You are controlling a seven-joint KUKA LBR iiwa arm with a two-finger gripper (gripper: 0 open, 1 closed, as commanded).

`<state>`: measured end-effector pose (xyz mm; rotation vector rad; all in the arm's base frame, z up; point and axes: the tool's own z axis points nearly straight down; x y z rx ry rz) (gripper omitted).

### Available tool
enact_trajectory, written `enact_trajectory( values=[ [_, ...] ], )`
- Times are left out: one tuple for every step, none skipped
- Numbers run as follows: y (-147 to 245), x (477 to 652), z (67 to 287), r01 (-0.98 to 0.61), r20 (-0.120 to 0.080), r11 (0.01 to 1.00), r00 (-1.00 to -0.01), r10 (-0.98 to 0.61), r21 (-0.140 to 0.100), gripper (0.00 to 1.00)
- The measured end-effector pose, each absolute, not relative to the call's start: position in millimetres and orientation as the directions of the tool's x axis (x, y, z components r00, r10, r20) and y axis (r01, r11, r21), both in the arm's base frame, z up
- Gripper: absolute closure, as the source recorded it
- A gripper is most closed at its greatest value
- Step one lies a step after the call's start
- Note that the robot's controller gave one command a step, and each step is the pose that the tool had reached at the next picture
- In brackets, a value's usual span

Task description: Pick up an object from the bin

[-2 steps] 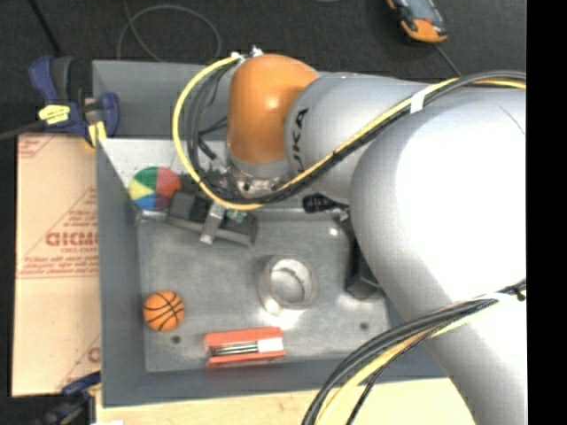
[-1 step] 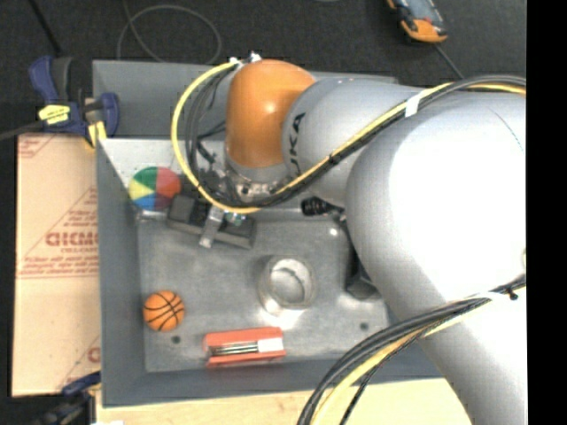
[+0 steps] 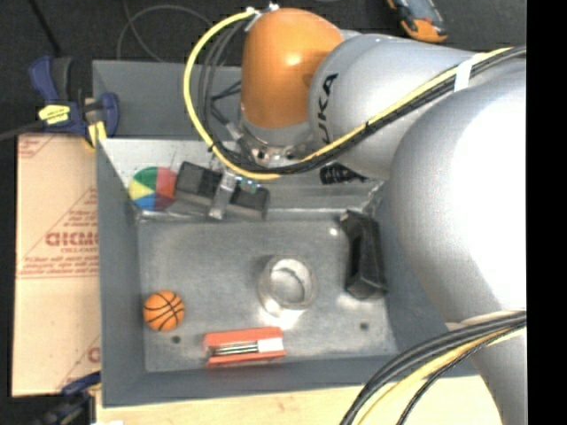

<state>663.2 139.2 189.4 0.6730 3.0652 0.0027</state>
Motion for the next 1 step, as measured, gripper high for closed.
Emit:
enact_trajectory(
  values=[
    [137.3,660.9,158.4,0.420,0.004,0.907,-0.907,0.420,-0.006,1.00]
  ],
)
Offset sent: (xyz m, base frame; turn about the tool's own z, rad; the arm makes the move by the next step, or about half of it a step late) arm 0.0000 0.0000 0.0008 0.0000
